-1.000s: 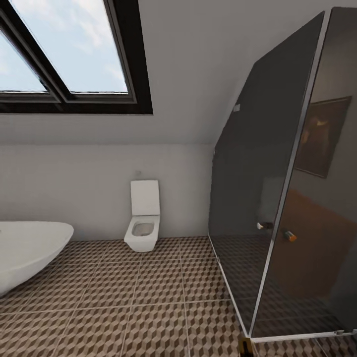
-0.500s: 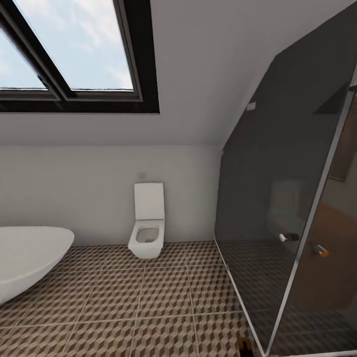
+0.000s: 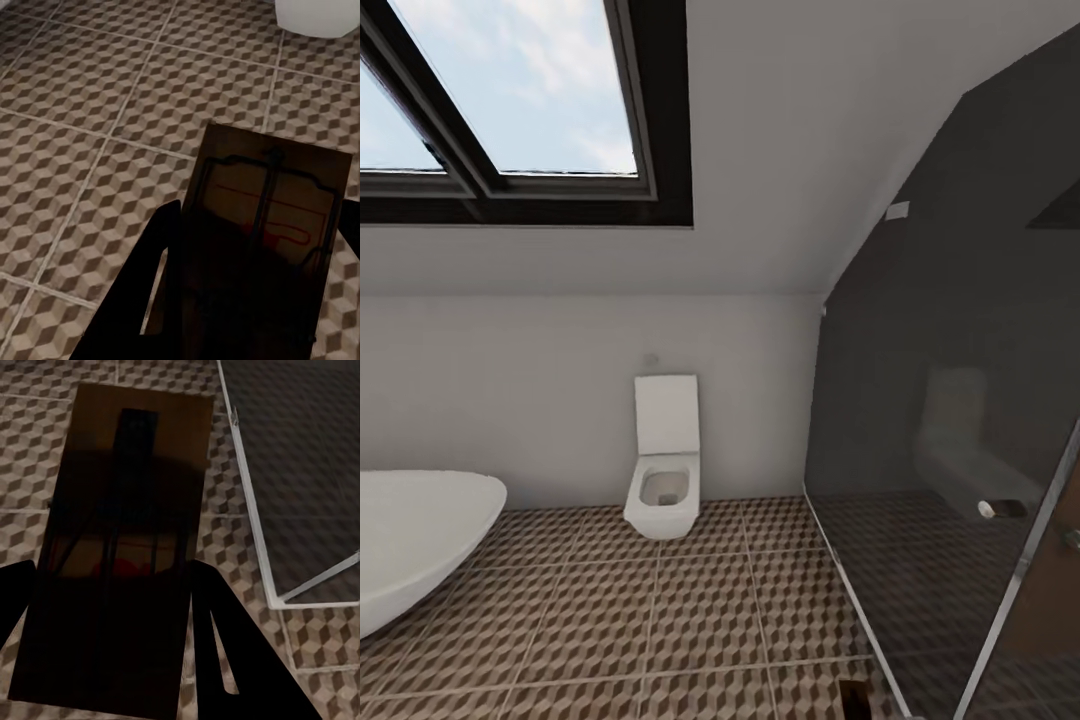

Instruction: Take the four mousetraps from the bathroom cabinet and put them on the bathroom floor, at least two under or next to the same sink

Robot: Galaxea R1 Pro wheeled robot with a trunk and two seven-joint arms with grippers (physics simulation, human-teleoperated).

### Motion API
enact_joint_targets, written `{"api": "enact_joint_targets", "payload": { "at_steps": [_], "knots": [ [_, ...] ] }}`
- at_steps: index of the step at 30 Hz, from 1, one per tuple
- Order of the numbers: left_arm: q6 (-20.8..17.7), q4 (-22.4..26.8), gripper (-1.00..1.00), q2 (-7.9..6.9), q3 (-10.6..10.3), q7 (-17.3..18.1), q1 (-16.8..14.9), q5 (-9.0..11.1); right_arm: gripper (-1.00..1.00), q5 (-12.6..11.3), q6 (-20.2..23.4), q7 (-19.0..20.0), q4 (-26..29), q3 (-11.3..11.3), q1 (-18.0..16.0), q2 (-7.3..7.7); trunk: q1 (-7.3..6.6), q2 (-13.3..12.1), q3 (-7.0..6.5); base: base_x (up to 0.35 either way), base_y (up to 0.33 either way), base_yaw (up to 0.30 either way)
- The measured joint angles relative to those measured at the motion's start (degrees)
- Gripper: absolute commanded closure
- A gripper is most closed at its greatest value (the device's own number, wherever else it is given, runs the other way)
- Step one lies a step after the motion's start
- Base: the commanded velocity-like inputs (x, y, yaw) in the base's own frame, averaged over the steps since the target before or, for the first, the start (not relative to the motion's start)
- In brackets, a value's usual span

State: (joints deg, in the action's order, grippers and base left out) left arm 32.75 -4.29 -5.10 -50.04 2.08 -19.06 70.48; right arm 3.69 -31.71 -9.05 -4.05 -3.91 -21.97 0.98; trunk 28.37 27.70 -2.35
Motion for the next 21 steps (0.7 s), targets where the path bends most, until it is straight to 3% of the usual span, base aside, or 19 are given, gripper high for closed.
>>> {"api": "enact_joint_targets", "payload": {
  "at_steps": [4,10,21],
  "knots": [
    [0.0,0.0,1.0,0.04,0.0,0.0,-0.01,-0.01,1.0,0.0,0.0,0.0,0.0,0.0,0.01,0.0,0.0,0.0,0.0,0.293,0.187,-0.214],
    [0.02,0.01,1.0,0.13,-0.03,0.0,0.01,-0.02,1.0,0.0,-0.01,0.0,-0.02,-0.02,-0.01,0.0,0.0,0.0,0.0,0.268,0.172,-0.031],
    [0.09,0.02,1.0,0.5,-0.16,-0.07,0.01,-0.16,1.0,0.08,-0.19,0.0,0.06,-0.08,-0.01,-0.01,0.03,-0.01,0.0,0.028,0.019,-0.001]
  ]
}}
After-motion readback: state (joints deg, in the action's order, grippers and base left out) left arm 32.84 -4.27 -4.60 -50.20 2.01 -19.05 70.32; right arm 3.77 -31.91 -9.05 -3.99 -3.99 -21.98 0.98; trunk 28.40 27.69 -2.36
